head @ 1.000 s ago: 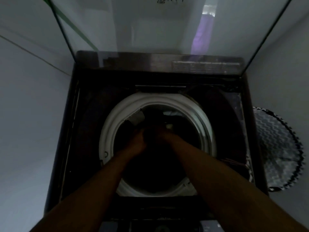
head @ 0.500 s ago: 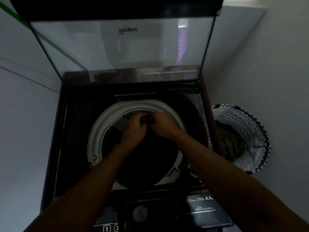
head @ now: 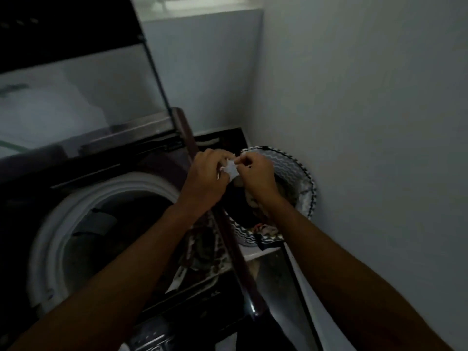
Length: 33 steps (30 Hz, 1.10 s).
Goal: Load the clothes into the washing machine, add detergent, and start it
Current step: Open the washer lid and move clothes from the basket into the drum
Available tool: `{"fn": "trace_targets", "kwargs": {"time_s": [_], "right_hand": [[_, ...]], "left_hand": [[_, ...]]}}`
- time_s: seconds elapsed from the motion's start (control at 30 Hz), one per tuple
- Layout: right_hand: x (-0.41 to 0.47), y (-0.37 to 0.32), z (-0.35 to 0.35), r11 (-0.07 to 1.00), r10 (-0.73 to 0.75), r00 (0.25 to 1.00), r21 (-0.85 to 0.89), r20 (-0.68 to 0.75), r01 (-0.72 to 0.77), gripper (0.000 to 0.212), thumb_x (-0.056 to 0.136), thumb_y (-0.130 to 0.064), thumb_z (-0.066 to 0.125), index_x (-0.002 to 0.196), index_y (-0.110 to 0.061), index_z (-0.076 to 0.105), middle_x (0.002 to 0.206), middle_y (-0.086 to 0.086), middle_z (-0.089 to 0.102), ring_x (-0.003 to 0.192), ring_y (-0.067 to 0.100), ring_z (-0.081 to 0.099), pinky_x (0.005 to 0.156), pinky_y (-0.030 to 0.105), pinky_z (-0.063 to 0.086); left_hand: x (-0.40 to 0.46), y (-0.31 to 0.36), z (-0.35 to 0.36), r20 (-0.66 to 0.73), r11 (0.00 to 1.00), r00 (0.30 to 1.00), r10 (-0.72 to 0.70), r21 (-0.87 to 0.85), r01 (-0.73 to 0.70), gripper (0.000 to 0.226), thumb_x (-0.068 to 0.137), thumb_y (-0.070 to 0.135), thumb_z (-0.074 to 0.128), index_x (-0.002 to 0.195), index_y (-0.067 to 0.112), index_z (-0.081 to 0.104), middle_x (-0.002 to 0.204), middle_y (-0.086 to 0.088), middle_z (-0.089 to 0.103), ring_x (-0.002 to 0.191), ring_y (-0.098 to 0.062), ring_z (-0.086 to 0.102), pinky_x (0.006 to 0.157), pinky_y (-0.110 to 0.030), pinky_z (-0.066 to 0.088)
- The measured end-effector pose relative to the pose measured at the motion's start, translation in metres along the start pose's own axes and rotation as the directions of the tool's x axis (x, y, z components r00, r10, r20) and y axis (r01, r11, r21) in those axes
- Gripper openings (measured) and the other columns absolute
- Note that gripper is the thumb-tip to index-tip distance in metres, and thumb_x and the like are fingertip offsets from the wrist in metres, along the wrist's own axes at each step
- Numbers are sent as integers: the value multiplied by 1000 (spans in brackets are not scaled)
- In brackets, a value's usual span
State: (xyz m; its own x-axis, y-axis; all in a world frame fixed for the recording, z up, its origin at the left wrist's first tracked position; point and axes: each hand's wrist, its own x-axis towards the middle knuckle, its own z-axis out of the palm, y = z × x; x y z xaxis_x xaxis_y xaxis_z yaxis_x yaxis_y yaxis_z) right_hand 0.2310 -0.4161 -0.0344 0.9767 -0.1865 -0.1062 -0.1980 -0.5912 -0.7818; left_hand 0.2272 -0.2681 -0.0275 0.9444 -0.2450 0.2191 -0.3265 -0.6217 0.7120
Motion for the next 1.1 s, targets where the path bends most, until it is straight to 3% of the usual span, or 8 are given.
{"fn": "trace_targets", "kwargs": {"time_s": [0.17, 0.33, 0.5, 0.63, 0.73, 0.83, 0.97, 1.1], "right_hand": [[13, 95, -29, 959, 275, 957, -88, 90, -268, 15, 85, -13, 59, 74, -18, 69, 84, 4, 71, 80, 20, 66, 68, 26, 50], [21, 162, -38, 890, 456, 878, -69, 144, -451, 15, 88, -12, 56, 84, -14, 70, 98, 8, 70, 91, 26, 65, 73, 28, 48], [38, 208, -28, 843, 530, 824, -21, 199, -537, 19, 88, -11, 54, 96, -2, 68, 102, 15, 67, 95, 31, 61, 83, 33, 48], [54, 234, -11, 818, 568, 773, -89, 283, -568, 12, 87, -18, 54, 84, -8, 60, 89, 15, 59, 83, 30, 57, 83, 39, 47], [63, 257, 4, 739, 664, 700, -87, 261, -668, 60, 88, -33, 59, 140, -7, 43, 140, 19, 47, 126, 37, 48, 105, 42, 40], [70, 280, 19, 639, 759, 609, -84, 228, -765, 85, 92, -46, 56, 153, -5, 14, 157, 16, 23, 142, 35, 29, 112, 39, 29], [69, 304, 46, 597, 771, 587, 38, 246, -801, 80, 97, -44, 50, 154, -11, 4, 159, 9, 18, 144, 30, 25, 115, 34, 23], [70, 326, 77, 575, 791, 592, 145, 156, -805, 59, 101, -46, 34, 151, -14, 28, 153, 11, 34, 136, 32, 38, 115, 40, 29]], "left_hand": [[26, 4, 67, 298, 1000, 955, 12, 10, -16, 40, 73, 4, 54, 111, 8, 64, 97, -8, 64, 91, -28, 60, 79, -36, 49], [38, 1, 125, 545, 971, 804, -238, 122, 205, 45, 81, -1, 61, 126, 5, 58, 103, -14, 66, 102, -27, 60, 84, -26, 42], [48, -21, 179, 555, 910, 723, -411, 198, 365, 41, 87, 6, 60, 127, 6, 55, 102, -14, 68, 95, -25, 63, 75, -27, 46], [56, -40, 216, 515, 820, 648, -561, 236, 522, 41, 89, 13, 60, 129, 13, 53, 112, -14, 64, 94, -27, 63, 71, -32, 51], [60, -55, 236, 506, 777, 600, -620, 286, 561, 43, 90, 18, 60, 132, 16, 52, 124, -12, 56, 99, -29, 61, 72, -32, 49], [64, -74, 251, 514, 797, 610, -603, 353, 490, 42, 91, 22, 58, 132, 18, 50, 130, -13, 52, 106, -30, 58, 80, -34, 50], [60, -93, 259, 521, 806, 615, -591, 390, 445, 45, 90, 22, 58, 133, 16, 50, 135, -15, 49, 115, -34, 55, 90, -37, 49], [53, -97, 264, 583, 821, 578, -571, 406, 402, 52, 90, 24, 60, 139, 16, 44, 139, -17, 40, 122, -38, 48, 100, -43, 46]]}}
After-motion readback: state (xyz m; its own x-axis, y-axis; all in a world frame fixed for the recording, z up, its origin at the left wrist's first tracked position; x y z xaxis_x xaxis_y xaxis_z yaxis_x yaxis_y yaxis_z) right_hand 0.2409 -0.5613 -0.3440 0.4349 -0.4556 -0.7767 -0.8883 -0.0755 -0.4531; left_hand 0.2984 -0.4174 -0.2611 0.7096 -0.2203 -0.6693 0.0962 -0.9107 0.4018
